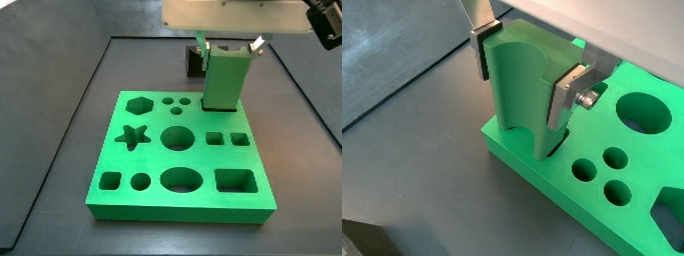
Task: Insert the arch object.
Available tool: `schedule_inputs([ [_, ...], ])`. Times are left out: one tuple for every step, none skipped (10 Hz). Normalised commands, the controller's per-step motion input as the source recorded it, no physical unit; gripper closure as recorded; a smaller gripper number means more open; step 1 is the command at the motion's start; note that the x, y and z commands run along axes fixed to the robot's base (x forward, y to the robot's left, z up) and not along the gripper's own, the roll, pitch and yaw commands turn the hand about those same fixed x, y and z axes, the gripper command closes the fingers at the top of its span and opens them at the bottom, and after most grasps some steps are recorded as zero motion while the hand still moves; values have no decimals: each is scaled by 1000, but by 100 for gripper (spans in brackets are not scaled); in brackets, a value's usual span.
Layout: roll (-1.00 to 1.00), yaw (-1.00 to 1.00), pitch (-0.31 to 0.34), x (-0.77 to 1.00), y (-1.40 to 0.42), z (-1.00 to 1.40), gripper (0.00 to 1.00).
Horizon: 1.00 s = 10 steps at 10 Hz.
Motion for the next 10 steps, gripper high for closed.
schedule_inputs([
  [-51, 243, -91, 0, -51, -480, 100],
  [-31, 271, -100, -34, -97, -491, 100],
  [-57, 263, -94, -31, -91, -509, 100],
  [-103, 97, -84, -6, -91, -571, 100],
  [0, 0, -76, 0, -106, -754, 100],
  [0, 0, -70, 0, -157, -820, 100],
  [0, 0, -73, 14, -157, -851, 100],
  [0, 0, -116, 0, -54, -1000, 100],
  [50, 0, -99, 0, 0, -1000, 100],
  [-27, 0, -56, 9, 0, -680, 100],
])
